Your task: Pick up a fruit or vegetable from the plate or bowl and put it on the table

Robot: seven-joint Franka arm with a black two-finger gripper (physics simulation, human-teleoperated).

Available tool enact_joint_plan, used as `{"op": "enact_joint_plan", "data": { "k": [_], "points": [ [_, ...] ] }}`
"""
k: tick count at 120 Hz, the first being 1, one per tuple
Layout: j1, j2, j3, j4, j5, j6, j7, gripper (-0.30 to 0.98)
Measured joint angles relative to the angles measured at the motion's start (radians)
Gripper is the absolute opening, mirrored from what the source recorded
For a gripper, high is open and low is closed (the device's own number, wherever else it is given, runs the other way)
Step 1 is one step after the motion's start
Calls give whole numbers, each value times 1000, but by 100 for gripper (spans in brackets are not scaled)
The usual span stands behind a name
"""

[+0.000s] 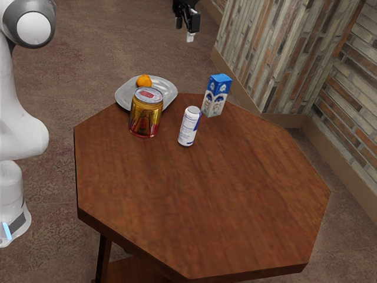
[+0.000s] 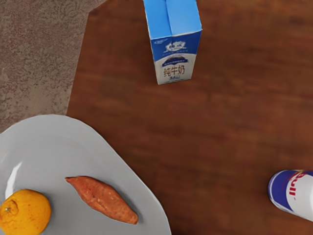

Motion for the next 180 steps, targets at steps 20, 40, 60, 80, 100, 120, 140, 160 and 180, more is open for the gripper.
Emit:
{"op": "enact_joint_plan", "data": {
  "k": [20,40,60,80,100,120,140,160,180],
  "points": [
    [-1,2,0,0,0,5,9,66],
    [-1,-4,2,0,0,9,18,66],
    [0,-31,156,38,43,29,24,66],
    [12,36,208,299,71,-4,61,67],
    [-121,104,35,176,53,-47,98,66],
    [-211,124,22,161,-21,-50,117,66],
    [-167,138,-63,153,-18,-61,39,66],
    [-131,110,-144,152,-62,-180,-70,66],
    [-159,130,-2,69,-159,-156,-55,66]
  ]
}}
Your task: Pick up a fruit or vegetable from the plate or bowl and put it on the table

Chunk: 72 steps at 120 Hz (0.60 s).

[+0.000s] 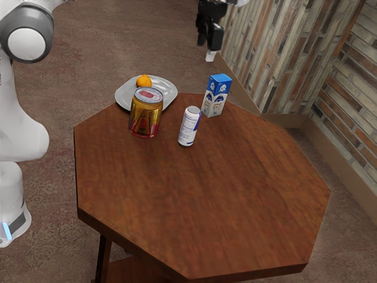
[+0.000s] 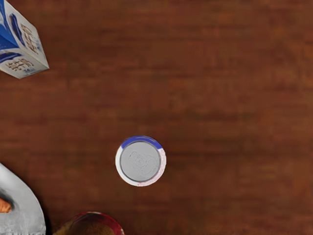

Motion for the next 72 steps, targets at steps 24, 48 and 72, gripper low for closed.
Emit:
{"op": "enact_joint_plan", "data": {
  "k": [24,48,72],
  "points": [
    [122,6,38,5,1,44,83,66],
    [717,52,-317,-59,-41,103,171,66],
    [1281,196,-693,-59,-160,180,281,66]
  ]
}}
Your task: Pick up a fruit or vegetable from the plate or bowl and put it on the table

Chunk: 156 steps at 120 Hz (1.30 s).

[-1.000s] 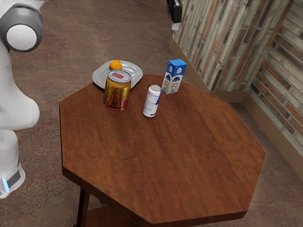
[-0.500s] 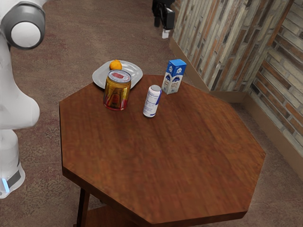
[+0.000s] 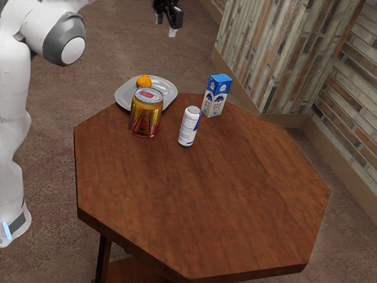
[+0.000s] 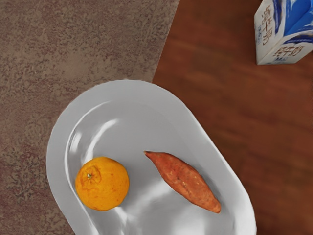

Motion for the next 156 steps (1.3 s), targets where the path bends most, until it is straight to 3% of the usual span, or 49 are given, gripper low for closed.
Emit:
{"op": "enact_joint_plan", "data": {
  "k": [7,14,22,27,32,36,44,60,68,90,96,107,118,130,139,147,156],
  "points": [
    [-5,3,1,-6,-17,15,26,66],
    [-130,2,114,-19,-26,30,46,66],
    [-414,-9,380,-54,-28,49,62,66],
    [-708,-60,620,-78,1,60,64,66],
    [-961,-154,792,-75,61,64,60,66],
    [-1063,-203,861,-68,102,65,57,66],
    [-1173,-246,959,-63,163,67,49,66],
    [-1754,-283,1484,-51,229,67,31,66],
    [-1868,-300,1544,-39,240,66,24,66],
    [-1938,-308,1560,-6,262,48,0,66],
    [-1885,-306,1500,-5,264,44,-7,66],
    [-1558,-308,1179,-8,269,39,-17,66],
    [-1432,-309,1046,-7,271,35,-26,66],
    [-749,-274,398,-33,270,36,-31,66],
    [-459,-226,173,-35,240,35,-23,66],
    [-74,-166,-141,-20,188,32,-4,66],
    [89,-146,-280,-4,151,24,15,66]
  ]
}}
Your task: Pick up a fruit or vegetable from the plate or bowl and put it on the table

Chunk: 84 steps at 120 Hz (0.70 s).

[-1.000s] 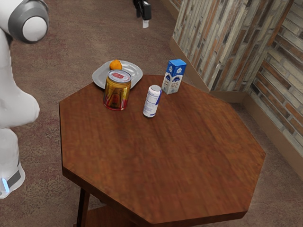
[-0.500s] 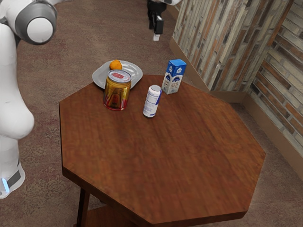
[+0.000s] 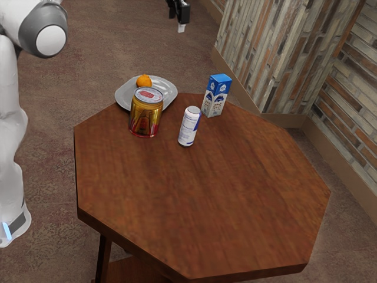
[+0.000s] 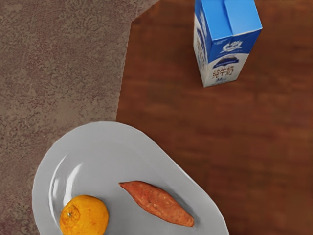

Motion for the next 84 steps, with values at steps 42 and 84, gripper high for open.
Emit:
{"op": "enact_joint_plan", "data": {
  "k": [42,84],
  "points": [
    [859,42,-866,-51,9,-21,79,66],
    [890,145,-844,-111,23,-17,125,66]
  ]
}}
